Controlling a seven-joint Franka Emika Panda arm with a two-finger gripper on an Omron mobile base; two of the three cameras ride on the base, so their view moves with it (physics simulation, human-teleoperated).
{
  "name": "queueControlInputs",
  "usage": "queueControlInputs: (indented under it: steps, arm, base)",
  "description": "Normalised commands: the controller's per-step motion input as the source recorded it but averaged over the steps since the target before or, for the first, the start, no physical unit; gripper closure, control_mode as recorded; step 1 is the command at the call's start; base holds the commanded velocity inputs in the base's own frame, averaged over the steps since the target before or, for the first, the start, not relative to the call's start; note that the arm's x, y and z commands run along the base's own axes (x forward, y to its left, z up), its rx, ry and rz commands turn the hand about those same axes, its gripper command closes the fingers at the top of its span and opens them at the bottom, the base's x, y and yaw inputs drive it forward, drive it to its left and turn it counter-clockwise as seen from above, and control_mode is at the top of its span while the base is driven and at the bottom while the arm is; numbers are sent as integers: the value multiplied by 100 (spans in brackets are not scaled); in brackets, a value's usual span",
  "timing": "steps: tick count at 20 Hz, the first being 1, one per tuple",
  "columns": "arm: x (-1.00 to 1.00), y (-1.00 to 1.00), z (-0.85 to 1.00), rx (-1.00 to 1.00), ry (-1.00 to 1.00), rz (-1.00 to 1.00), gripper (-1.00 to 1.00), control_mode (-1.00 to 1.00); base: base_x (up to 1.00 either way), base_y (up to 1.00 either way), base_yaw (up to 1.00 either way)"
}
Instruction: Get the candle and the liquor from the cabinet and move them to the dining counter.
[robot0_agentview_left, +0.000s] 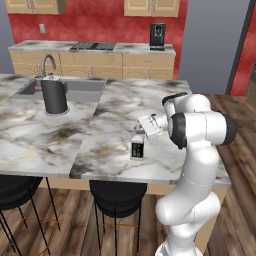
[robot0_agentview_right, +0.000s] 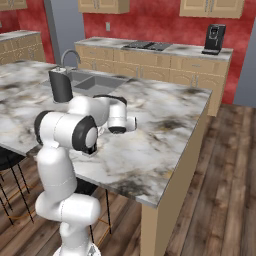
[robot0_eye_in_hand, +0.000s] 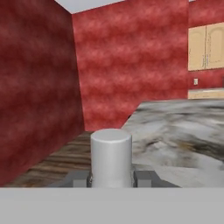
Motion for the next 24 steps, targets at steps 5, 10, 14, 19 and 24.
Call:
queueControlInputs:
  steps: [5,10,14,19,24]
  arm:
    - [2,8,-26,0,0,0,100,-100]
    - [0,10,-31,0,1,0,100,-100]
    - [-1,3,-26,0,0,0,-100,-100]
    - [-26,-4,-1,0,0,0,-100,-100]
    - [-28,-21,29,1,0,0,-100,-100]
  base:
    - [0,0,0]
    - [0,0,0]
    - [0,0,0]
    - [0,0,0]
    - [0,0,0]
